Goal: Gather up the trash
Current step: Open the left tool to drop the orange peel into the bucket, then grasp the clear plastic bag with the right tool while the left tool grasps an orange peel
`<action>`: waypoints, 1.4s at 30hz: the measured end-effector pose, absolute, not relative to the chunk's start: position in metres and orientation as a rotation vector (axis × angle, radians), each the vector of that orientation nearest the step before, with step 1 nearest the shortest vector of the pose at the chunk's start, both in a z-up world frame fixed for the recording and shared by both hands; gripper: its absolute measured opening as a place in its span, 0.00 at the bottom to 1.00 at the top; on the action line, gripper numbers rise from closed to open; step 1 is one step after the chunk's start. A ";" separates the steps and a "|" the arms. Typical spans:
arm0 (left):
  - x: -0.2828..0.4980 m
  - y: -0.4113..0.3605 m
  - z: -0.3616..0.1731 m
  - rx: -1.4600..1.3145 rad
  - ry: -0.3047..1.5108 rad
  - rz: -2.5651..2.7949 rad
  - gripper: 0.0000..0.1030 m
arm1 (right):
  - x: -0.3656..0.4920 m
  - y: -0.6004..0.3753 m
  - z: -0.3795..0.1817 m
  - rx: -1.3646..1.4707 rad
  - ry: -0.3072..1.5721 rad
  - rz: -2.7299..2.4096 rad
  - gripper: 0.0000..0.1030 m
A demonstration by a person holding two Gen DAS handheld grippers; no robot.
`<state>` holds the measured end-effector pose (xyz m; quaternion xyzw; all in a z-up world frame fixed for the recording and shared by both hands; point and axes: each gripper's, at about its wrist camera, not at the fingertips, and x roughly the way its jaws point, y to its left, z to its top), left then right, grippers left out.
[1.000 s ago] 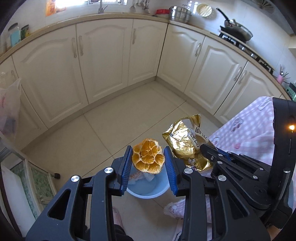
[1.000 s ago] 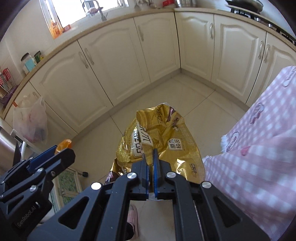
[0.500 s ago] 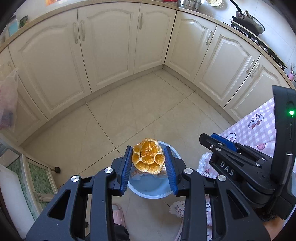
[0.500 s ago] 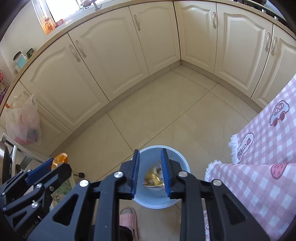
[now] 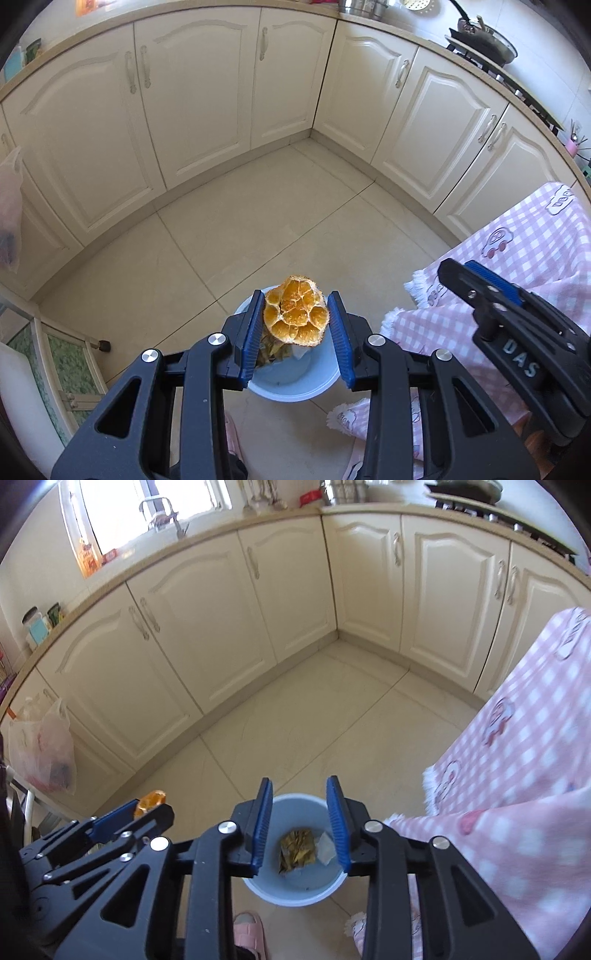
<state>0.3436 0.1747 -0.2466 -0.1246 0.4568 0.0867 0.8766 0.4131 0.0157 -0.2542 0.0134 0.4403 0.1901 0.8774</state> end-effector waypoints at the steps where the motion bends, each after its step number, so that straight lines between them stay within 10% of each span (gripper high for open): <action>1: 0.344 0.173 -0.243 -0.260 0.944 0.174 0.32 | 0.412 0.013 -0.250 0.030 0.907 0.393 0.31; 8: 0.338 0.160 -0.216 -0.263 0.877 0.152 0.55 | 0.405 -0.003 -0.221 0.047 0.830 0.372 0.33; 42: 0.277 -0.096 -0.083 -0.031 0.666 -0.294 0.63 | 0.275 -0.287 -0.084 0.212 0.527 -0.040 0.43</action>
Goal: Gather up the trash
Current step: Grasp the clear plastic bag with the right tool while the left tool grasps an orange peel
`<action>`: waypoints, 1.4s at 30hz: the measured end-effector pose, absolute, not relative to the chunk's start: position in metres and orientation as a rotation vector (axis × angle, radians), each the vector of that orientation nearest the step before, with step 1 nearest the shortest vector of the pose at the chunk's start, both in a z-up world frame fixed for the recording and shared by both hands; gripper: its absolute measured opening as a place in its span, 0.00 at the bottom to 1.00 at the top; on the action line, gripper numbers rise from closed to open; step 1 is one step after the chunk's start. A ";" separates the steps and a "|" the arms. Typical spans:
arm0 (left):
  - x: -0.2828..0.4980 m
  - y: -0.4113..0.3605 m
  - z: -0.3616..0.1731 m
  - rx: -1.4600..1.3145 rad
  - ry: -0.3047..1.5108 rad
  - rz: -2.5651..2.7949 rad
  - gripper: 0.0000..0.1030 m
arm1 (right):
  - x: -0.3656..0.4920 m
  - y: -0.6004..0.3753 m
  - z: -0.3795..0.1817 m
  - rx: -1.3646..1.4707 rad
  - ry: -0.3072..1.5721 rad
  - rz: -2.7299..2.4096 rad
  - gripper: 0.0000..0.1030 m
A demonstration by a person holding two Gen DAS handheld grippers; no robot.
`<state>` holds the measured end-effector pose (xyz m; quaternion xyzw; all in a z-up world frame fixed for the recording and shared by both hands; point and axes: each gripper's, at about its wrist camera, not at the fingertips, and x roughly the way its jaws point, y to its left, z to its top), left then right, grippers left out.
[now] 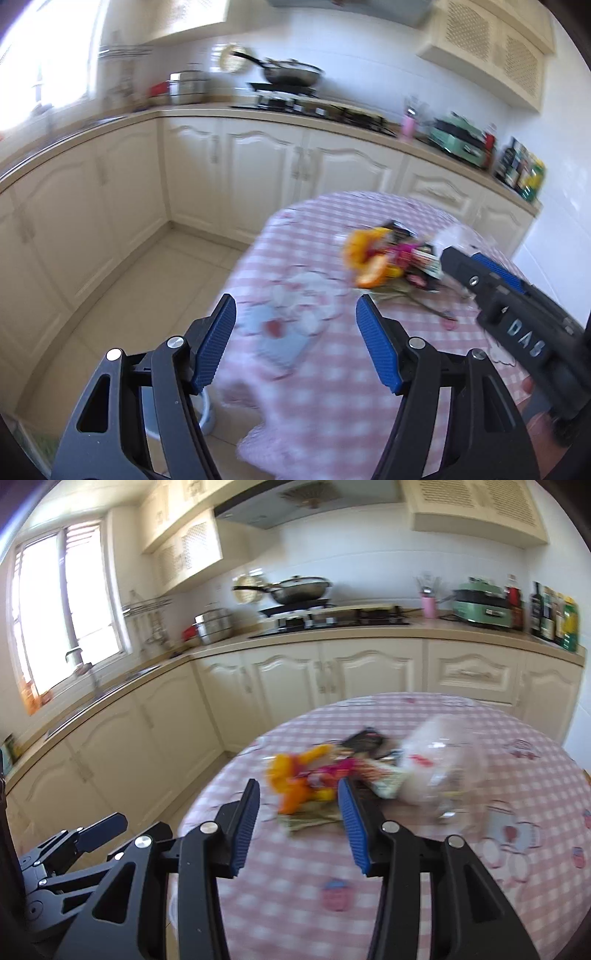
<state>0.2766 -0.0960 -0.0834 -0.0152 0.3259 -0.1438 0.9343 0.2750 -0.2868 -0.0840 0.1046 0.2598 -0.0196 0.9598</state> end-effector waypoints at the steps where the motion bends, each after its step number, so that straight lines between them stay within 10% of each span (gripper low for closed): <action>1: 0.281 -0.111 -0.086 -0.019 0.676 -0.321 0.63 | 0.272 -0.302 -0.085 0.228 0.524 -0.067 0.43; 12: 0.316 -0.168 -0.105 0.038 0.726 -0.386 0.61 | 0.279 -0.396 -0.117 0.345 0.560 -0.216 0.53; 22: 0.349 -0.182 -0.121 0.030 0.789 -0.428 0.25 | 0.326 -0.417 -0.136 0.412 0.647 -0.218 0.56; 27: 0.349 -0.185 -0.121 0.015 0.783 -0.466 0.13 | 0.325 -0.413 -0.136 0.394 0.639 -0.205 0.26; 42: 0.302 -0.153 -0.074 -0.053 0.660 -0.522 0.13 | 0.273 -0.378 -0.077 0.308 0.480 -0.167 0.25</action>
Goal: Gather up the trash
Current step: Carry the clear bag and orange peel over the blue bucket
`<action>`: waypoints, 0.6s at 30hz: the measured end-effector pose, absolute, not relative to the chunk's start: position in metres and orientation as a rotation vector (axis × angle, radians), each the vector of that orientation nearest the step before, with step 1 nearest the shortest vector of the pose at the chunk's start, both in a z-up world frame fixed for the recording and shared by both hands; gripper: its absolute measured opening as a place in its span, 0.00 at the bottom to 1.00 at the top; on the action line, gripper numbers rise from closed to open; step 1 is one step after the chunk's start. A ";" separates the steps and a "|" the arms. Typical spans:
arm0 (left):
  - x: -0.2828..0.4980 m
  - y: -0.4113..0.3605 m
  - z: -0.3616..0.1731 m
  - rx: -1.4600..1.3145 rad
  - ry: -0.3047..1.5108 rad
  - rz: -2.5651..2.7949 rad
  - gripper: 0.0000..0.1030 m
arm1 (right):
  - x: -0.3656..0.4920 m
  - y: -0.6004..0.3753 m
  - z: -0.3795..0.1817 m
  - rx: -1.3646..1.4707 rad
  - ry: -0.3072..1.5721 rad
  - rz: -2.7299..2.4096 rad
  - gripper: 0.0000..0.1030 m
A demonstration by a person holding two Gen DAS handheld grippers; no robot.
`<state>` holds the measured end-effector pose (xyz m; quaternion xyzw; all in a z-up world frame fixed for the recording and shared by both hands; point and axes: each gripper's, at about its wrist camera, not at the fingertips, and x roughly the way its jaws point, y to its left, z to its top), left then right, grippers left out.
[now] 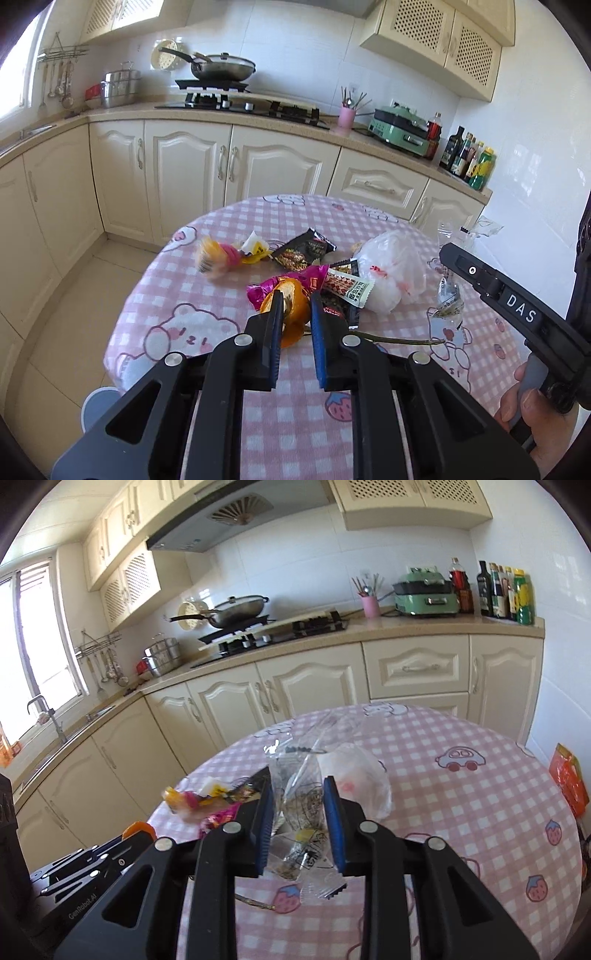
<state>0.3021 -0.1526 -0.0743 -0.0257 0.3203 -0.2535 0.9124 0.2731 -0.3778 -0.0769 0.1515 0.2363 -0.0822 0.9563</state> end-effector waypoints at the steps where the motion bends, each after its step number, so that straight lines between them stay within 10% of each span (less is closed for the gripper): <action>1: 0.297 -0.146 -0.071 -0.058 0.648 -0.514 0.13 | 0.272 -0.373 -0.073 0.303 0.476 -0.155 0.25; 18: 0.264 0.042 -0.082 -0.158 0.642 -0.134 0.13 | 0.301 -0.159 -0.068 0.163 0.563 0.285 0.25</action>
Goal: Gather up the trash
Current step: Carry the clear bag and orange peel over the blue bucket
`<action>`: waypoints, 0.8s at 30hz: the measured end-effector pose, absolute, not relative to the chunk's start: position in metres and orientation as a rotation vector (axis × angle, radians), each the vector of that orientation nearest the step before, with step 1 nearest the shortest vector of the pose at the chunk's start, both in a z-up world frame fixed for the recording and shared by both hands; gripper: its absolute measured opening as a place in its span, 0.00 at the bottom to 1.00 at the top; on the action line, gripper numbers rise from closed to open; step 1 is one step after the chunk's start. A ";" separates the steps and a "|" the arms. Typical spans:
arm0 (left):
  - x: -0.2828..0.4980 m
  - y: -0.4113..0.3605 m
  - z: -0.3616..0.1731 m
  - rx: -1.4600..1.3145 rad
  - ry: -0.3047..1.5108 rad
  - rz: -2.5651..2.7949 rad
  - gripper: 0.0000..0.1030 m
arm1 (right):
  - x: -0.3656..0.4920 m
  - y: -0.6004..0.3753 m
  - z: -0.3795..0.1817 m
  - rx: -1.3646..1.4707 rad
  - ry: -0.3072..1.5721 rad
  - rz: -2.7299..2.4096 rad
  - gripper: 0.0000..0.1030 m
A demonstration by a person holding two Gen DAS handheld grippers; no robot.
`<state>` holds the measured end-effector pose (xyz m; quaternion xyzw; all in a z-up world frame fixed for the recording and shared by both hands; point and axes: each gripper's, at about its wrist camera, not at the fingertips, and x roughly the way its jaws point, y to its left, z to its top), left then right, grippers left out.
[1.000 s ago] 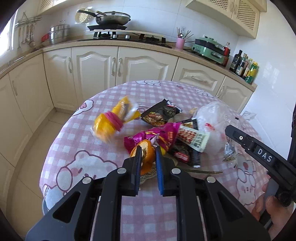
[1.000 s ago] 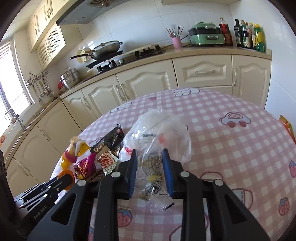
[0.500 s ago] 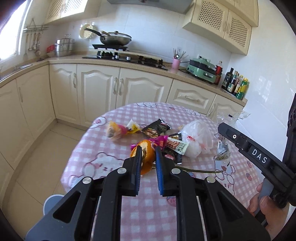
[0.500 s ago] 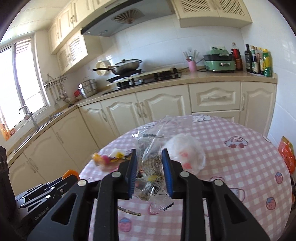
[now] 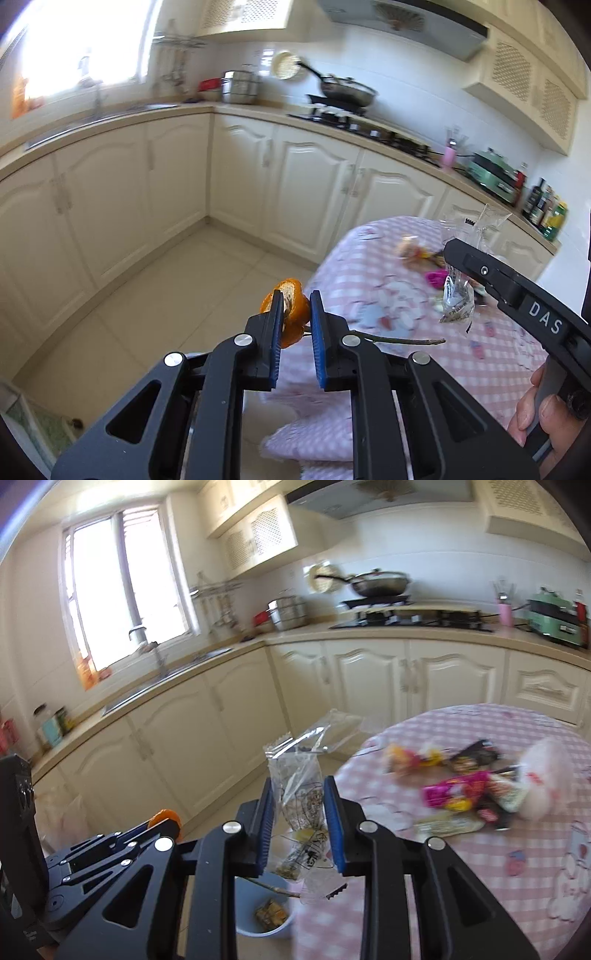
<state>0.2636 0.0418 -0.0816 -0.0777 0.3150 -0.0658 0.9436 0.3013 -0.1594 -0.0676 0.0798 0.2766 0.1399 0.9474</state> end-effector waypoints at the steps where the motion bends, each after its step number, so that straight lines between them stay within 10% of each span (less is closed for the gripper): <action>1: 0.263 0.054 -0.086 -0.170 0.651 -0.107 0.13 | 0.305 -0.146 -0.072 0.156 0.578 0.308 0.25; 24: 0.331 0.162 -0.206 -0.238 0.907 0.166 0.26 | 0.385 0.013 -0.196 0.038 0.830 0.480 0.25</action>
